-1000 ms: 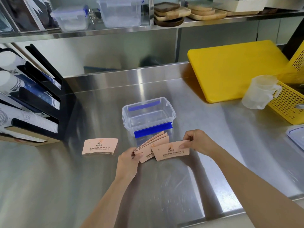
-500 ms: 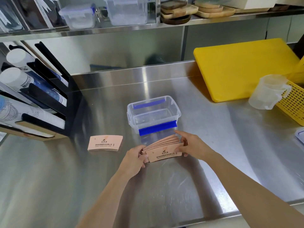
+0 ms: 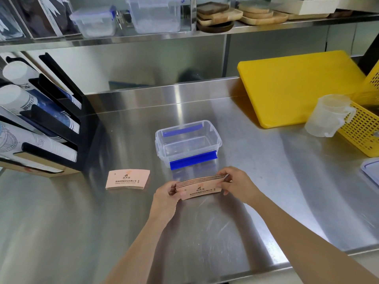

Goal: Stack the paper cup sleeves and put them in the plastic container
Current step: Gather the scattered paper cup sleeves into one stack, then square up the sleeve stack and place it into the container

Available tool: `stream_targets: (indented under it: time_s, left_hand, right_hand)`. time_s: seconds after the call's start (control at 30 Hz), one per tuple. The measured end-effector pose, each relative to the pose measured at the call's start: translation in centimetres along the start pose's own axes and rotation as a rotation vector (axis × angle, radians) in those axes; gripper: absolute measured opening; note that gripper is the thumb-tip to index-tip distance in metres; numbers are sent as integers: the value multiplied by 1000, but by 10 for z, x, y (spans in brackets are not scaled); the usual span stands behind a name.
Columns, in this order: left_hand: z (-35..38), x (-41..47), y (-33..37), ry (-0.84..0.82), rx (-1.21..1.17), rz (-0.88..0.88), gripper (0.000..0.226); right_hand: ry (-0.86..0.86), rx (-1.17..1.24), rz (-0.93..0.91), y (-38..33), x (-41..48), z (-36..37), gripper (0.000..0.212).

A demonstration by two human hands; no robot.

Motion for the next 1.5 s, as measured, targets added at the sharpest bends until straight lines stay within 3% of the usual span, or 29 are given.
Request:
stream_targets:
  time_s: [0.2,0.5,0.77,0.97,1.1,1.2,1.5]
  left_hand:
    - [-4,-1,-3,39,-44,-8,24]
    - [-7,-6,-5,38,-15,-8,19]
    - [-63,-13,0,261,-131,43,33]
    - [-132,-13,-6,427,-134,-27,19]
    - [-163,-6,2,481,-82,-18,12]
    - [-181,5,12,513,-6,-2,8]
    - [-204,33,11,549,94,-77,12]
  right_hand:
    - [42,165,41,3,-6,0,21]
    - [-35,152,75,14,-11,18,22]
    - [-89,231,34,-26,0,56,13]
    - [-180,328,23,-70,12,107,13]
    - [-193,395,83,-89,22,131,6]
    - [-196,431,134,-100,30,143,13]
    - [-185,400,228,-109,54,169,11]
Point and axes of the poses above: each hand's wrist, its own x-axis towards the middle knuckle, its own z-axis out of the palm, y = z × x, the point moved 7 cm from there along x, towards the middle knuckle, and after that the axes turned 2 degrees about z, right-handed, at the moved point
